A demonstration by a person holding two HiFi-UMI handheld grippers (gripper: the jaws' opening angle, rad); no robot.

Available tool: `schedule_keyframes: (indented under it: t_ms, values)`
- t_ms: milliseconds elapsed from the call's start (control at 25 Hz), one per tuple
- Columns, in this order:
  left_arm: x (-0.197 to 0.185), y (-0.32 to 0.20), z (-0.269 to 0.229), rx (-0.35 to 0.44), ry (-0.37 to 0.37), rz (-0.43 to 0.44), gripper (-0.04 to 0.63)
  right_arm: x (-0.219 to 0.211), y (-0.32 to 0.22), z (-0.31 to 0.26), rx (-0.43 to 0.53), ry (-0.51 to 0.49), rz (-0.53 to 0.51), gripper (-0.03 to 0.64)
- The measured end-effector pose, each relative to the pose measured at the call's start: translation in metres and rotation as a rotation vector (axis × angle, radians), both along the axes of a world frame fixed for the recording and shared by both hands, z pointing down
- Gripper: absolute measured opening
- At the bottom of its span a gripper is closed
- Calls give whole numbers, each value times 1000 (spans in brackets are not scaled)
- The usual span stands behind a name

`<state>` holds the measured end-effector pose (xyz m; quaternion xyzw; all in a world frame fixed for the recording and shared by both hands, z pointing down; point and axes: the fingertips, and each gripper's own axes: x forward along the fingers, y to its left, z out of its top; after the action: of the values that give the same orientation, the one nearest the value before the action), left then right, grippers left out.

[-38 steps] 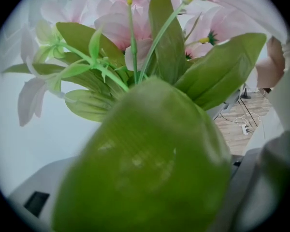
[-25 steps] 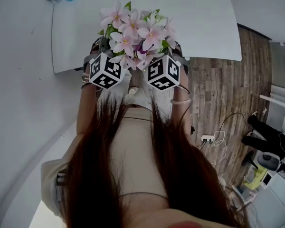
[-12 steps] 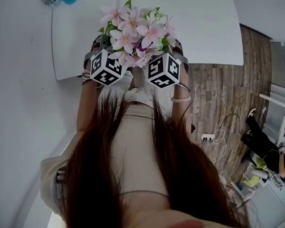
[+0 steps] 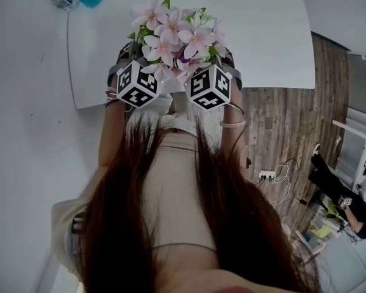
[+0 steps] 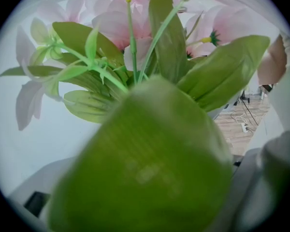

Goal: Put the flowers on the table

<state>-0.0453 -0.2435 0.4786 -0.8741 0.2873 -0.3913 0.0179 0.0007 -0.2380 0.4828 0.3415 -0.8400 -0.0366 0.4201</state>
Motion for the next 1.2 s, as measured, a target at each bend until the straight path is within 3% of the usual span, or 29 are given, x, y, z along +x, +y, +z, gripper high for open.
schedule_keyframes:
  t_ms: [1200]
  values:
    - [1,2,5,-28,-13,-20,368,0,1,6,-37,10,-22,385]
